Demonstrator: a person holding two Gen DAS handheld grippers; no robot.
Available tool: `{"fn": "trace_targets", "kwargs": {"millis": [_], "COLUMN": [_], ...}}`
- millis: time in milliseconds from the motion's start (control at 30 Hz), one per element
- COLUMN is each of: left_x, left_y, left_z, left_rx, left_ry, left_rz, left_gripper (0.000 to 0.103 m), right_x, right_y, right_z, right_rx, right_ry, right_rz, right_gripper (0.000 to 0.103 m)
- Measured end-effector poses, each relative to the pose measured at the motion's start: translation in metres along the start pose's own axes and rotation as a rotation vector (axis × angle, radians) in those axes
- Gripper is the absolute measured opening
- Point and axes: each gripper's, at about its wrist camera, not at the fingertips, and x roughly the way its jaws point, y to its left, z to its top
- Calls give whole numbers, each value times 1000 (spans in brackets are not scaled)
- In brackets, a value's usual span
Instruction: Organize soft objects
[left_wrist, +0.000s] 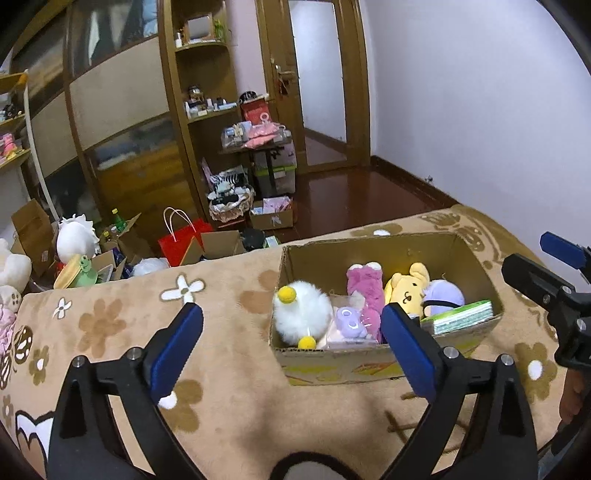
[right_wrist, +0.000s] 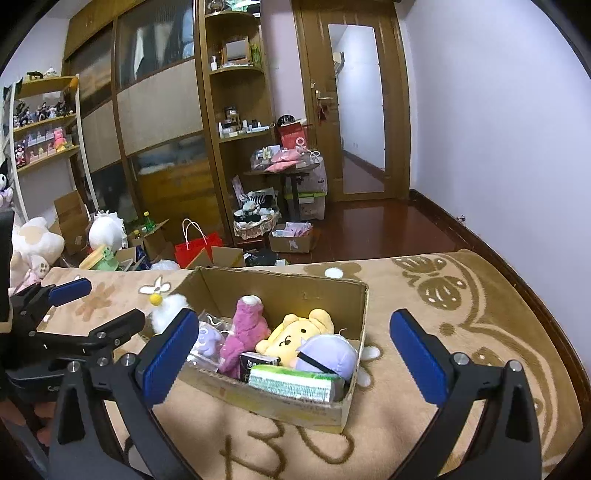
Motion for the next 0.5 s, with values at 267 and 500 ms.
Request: {"fn": "trace_targets", "kwargs": {"millis": [267,500], "left_x": [-47,-84], "left_y": [4,6], "left_z": [-4,-16], "left_rx": [-2,-17], "left_ry": [-64,-109], "left_rz": [0,-1], "left_gripper": [100,100], "right_x": [-43,-73], "right_y": [-5,-5], "right_z": [-1,-5], "right_rx": [26,39], "right_ry": [-47,-76], "right_rz": [-12,-16], "right_gripper": [103,103]}}
